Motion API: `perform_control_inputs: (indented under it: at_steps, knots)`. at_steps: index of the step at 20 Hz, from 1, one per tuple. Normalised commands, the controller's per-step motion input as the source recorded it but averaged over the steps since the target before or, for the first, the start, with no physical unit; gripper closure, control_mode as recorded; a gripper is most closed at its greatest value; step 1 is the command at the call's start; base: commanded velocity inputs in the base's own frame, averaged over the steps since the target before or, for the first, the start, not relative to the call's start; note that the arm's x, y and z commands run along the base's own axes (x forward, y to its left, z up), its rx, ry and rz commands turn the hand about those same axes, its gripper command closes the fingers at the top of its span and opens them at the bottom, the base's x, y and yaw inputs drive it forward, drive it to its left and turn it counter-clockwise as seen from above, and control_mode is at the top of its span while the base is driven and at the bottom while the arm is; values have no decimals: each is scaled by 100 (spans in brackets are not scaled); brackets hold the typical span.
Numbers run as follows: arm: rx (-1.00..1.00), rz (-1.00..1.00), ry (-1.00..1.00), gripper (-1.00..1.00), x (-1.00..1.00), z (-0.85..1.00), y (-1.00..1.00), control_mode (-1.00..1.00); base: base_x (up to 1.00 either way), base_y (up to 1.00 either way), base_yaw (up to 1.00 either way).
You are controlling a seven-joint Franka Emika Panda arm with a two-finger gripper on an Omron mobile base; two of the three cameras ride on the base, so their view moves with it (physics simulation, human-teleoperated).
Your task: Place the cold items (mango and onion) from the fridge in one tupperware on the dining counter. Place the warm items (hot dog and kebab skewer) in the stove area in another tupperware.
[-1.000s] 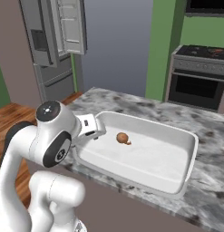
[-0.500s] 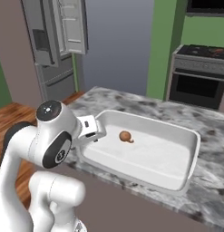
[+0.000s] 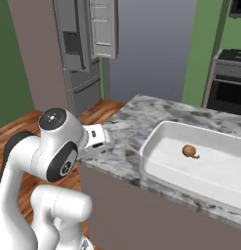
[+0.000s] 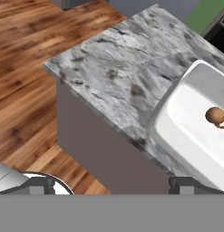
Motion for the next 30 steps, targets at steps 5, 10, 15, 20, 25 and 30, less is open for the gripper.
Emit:
perform_control_inputs:
  at_steps: [5, 10, 15, 20, 25, 30]
  knots:
    - [0, 0, 0, -100, 0, 0, 0, 100, 1, 100, 0]
    - [0, 0, 0, -100, 0, 0, 0, 100, 0, 100, -7]
    - [0, 0, 0, -100, 0, 0, 0, 100, 13, 100, -5]
    - [0, 0, 0, -100, 0, 0, 0, 100, 46, 92, 0]
    - [0, 0, 0, -100, 0, 0, 0, 100, 86, 38, -3]
    - [0, 0, 0, -100, 0, 0, 0, 100, 100, -3, 0]
